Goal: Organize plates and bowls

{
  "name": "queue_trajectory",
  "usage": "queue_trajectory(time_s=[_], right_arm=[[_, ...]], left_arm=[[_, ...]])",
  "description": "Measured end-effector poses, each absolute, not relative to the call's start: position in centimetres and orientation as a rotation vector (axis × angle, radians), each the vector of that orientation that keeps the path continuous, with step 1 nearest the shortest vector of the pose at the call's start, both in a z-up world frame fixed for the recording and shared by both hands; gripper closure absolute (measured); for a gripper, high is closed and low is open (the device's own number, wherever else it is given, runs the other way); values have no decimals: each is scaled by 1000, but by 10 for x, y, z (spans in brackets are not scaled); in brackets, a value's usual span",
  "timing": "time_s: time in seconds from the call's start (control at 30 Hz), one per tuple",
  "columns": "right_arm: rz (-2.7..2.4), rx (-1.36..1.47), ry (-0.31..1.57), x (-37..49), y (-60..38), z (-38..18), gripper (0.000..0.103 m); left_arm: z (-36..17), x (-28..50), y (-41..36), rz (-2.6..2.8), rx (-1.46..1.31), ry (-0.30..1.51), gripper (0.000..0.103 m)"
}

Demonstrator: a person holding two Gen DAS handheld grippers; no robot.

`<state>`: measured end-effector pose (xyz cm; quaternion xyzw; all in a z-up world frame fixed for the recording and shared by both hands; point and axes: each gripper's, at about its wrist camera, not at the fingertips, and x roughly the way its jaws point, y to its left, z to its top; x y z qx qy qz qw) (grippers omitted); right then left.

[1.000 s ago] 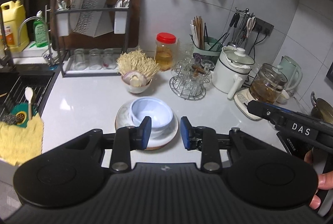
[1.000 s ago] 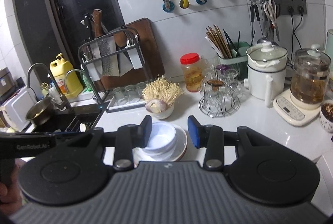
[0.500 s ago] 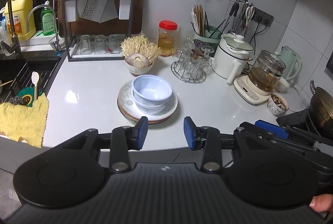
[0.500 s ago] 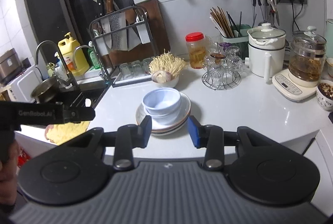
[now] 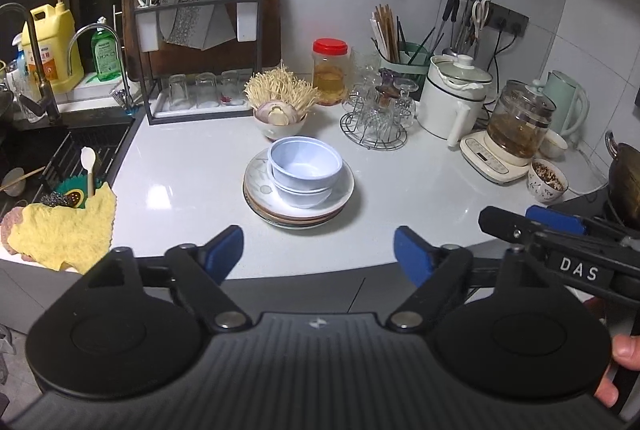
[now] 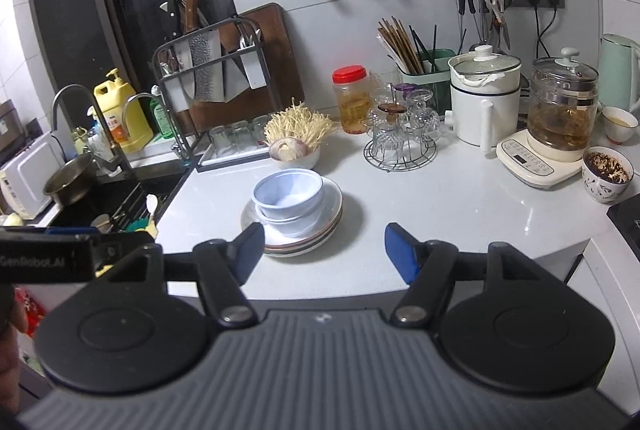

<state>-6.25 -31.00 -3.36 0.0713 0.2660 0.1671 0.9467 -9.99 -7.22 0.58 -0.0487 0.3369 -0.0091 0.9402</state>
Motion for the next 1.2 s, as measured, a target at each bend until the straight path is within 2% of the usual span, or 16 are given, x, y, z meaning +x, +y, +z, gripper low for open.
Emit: queue_trajectory(time_s=[0.47,0.5,0.53,0.6,0.77,0.8,0.83,1.2], right_arm=[[341,133,546,-68,-314,-34,34],[344,132,547,-69,-313,-34,30],[340,130,548,-69,-313,-35,19],[341,129,545,-70,-313,-35,11],[330,119,560,-69,-314,-37,11],[329,120,559,-69,-314,-37,9],[326,123,555,-69,-315,-36,0],[326,155,543,-71,-318,-37,0]], left_arm=[[3,-107,-74,17,-88,713,6],[2,-107,-74,17,-90,717,6],[1,-107,-74,18,-91,721,6],[1,-108,-74,17,-93,719,6],[1,-113,-75,25,-87,710,6],[1,-114,-74,27,-86,706,6],[1,-114,-74,29,-87,704,6],[1,-120,-71,48,-89,708,6]])
